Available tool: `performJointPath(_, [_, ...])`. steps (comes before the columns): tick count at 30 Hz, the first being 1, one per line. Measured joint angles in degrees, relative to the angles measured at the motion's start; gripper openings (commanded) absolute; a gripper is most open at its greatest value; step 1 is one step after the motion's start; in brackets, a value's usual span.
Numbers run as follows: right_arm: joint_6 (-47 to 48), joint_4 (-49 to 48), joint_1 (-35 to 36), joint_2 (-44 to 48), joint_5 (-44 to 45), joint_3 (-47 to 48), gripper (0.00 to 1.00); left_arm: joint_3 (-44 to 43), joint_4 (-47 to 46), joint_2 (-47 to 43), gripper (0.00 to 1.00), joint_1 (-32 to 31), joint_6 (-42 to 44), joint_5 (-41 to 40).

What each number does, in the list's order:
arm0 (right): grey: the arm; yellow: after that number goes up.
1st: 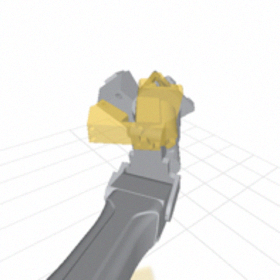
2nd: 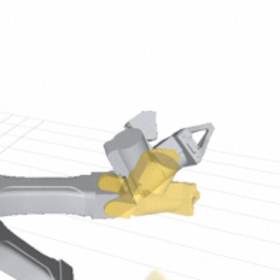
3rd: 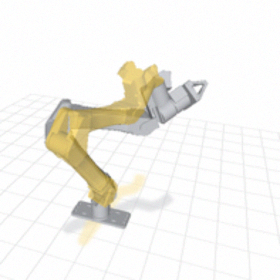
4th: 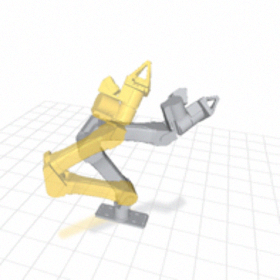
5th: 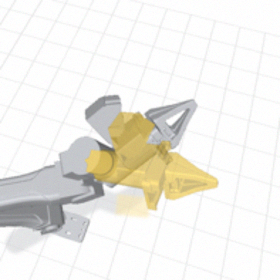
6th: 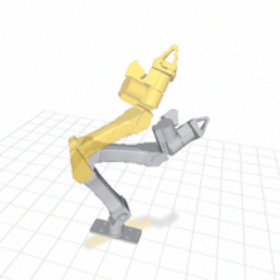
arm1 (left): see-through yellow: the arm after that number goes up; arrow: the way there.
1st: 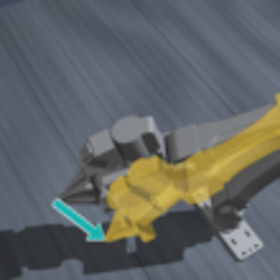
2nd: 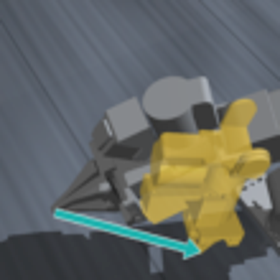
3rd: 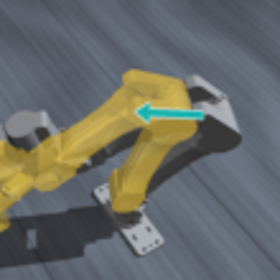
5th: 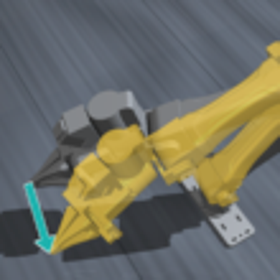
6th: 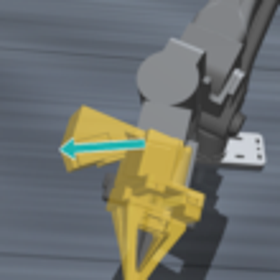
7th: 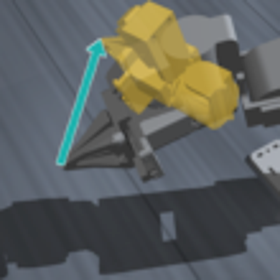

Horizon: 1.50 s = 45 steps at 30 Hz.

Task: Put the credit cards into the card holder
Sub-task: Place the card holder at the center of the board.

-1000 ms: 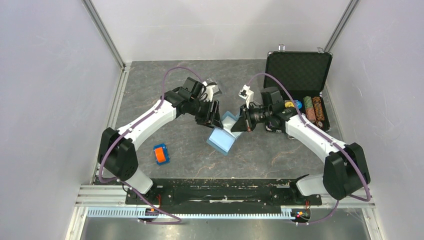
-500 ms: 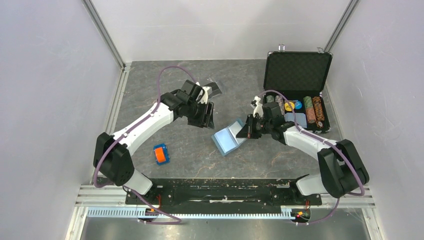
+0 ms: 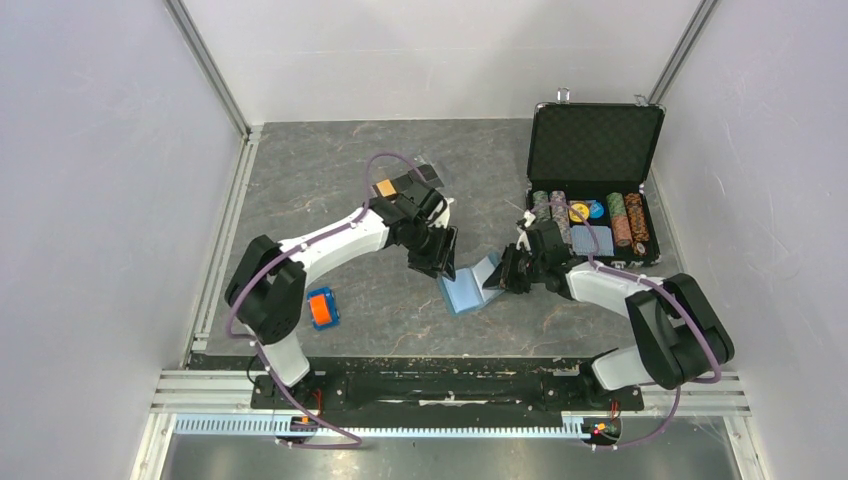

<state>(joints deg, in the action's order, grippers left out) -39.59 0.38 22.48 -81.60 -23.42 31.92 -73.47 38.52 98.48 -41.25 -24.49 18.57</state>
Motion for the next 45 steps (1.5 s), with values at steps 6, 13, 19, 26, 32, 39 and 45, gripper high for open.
performJointPath(6, [-3.3, -1.2, 0.0, 0.3, 0.5, -3.2, 0.49, -2.9, -4.0, 6.0, 0.48, -1.5, -3.1, 3.2])
performJointPath(13, [-3.8, -0.5, 0.1, 3.4, 0.9, -3.6, 0.68, -9.8, -6.0, 14.4, 0.4, -3.4, -3.7, 5.2])
performJointPath(19, [-0.4, 7.7, 0.1, 4.9, 2.4, -0.5, 0.75, -13.7, -5.9, 20.5, 0.39, -5.2, -3.7, 5.6])
performJointPath(26, [5.2, 16.7, -0.1, 7.6, 5.9, 3.4, 0.73, -15.4, -5.6, 24.3, 0.37, -7.1, -3.5, 6.1])
performJointPath(32, [10.6, 21.7, -0.2, 8.6, 8.7, 8.2, 0.63, -17.6, -4.0, 25.8, 0.31, -8.4, -2.5, 6.0])
performJointPath(39, [13.8, 21.1, -0.4, 8.3, 8.3, 8.7, 0.26, -18.9, -1.3, 26.5, 0.31, -8.9, 0.4, 5.4])
performJointPath(45, [14.8, 17.7, -0.4, 5.1, 5.3, 9.1, 0.0, -18.9, -0.3, 26.5, 0.35, -9.1, 2.3, 5.6])
